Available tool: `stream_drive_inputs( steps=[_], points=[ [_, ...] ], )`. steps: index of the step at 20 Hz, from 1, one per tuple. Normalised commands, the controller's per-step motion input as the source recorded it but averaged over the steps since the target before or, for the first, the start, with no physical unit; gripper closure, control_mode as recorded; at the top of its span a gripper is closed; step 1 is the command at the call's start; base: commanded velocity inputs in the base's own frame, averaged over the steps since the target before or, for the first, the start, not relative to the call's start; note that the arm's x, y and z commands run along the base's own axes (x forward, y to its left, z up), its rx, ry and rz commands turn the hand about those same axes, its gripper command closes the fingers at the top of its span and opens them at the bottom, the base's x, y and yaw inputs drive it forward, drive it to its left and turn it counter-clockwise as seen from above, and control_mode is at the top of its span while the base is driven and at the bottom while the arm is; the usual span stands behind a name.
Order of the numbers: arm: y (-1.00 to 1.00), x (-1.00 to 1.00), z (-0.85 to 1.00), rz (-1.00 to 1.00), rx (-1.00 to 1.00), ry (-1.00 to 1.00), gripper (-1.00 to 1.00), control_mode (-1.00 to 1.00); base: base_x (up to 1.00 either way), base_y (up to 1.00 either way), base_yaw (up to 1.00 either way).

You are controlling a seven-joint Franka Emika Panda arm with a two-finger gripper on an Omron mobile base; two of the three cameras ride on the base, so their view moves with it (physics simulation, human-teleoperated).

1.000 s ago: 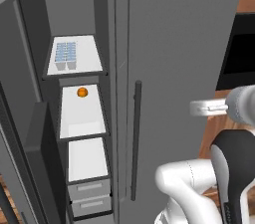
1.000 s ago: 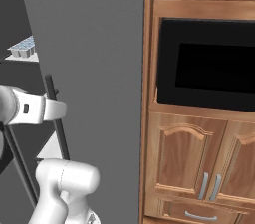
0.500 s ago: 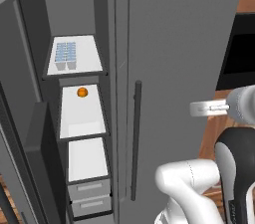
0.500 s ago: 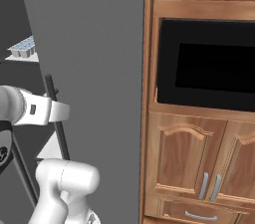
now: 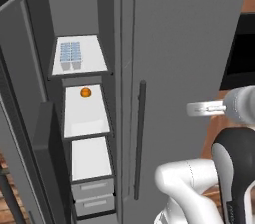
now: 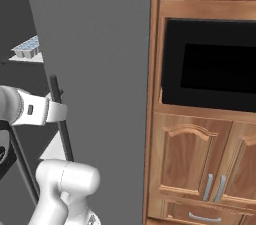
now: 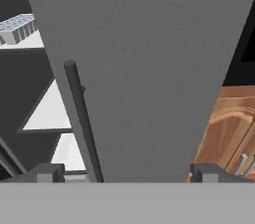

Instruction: Open the freezer door, pick up the ice cube tray from the freezer, and place it on the dining counter.

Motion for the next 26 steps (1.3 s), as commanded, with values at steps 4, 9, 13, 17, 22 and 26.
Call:
stream_drive_inputs(
  steps=[4,9,13,17,22,26],
  points=[
    [0.00,0.00,0.00,0.00,0.00,0.00,-1.00,1.00,-0.12,0.73,0.02],
    [0.00,0.00,0.00,0.00,0.00,0.00,-1.00,1.00,0.00,0.63,0.03],
    [0.00,0.00,0.00,0.00,0.00,0.00,-1.00,1.00,0.11,0.41,0.03],
    [0.00,0.00,0.00,0.00,0.00,0.00,-1.00,1.00,0.39,0.14,0.00],
    [0.00,0.00,0.00,0.00,0.00,0.00,-1.00,1.00,0.51,0.15,0.00],
    [0.00,0.00,0.00,0.00,0.00,0.00,-1.00,1.00,0.45,0.29,0.00]
  ],
)
